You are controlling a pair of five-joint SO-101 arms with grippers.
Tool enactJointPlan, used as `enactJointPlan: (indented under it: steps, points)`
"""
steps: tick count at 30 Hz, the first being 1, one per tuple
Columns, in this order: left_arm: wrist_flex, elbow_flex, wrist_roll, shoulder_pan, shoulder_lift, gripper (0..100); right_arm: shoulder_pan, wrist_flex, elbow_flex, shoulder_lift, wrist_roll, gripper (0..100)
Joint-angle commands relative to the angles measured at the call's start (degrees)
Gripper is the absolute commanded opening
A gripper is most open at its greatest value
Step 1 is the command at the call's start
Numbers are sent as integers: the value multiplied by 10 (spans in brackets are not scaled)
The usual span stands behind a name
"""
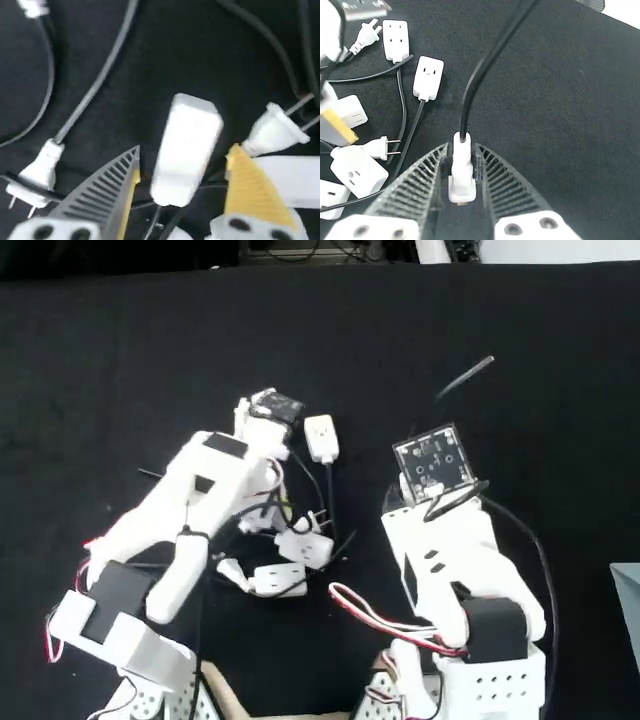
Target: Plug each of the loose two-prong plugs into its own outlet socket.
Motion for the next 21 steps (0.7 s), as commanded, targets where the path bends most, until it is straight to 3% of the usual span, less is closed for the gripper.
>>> enactJointPlan:
  steps: [1,15,21]
  points:
    - [4,-38,-14,-44,-26,288,5,0,-4,0,-3,11]
    - [-26,-40,-63,-147,-28,288,5,-3,-4,0,-3,11]
    - [53,-93,-60,-143,-97,288,5,-3,-5,0,-3,11]
